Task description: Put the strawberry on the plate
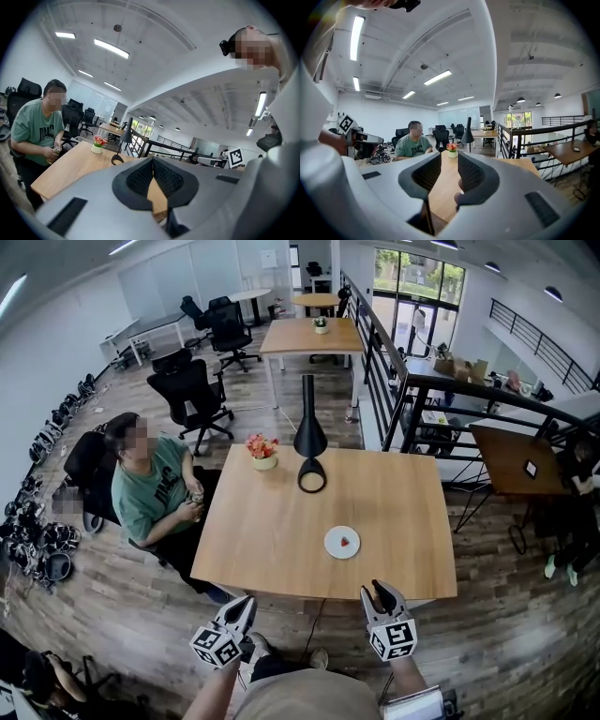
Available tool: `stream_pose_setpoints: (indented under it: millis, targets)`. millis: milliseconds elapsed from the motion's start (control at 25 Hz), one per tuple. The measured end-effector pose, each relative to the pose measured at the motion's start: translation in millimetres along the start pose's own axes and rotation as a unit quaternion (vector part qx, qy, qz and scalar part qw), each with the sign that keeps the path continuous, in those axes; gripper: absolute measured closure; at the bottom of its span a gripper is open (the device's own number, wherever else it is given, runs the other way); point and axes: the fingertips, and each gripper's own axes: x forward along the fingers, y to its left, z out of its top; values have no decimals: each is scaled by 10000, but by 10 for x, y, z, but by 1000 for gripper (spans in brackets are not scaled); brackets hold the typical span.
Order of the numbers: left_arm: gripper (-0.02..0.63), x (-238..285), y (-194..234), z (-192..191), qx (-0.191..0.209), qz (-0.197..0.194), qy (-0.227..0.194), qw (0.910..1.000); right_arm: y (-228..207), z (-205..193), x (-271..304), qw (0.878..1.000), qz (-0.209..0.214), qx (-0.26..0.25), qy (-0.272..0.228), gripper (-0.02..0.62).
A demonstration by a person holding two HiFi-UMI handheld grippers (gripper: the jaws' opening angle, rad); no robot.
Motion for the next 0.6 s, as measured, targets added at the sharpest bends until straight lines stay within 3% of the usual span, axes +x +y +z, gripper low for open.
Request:
stream_pose_setpoints:
  millis: [600]
  targets:
    - [602, 123, -126, -42, 74, -328, 193, 9992, -10, 52, -154, 9994, -212, 148, -211, 476]
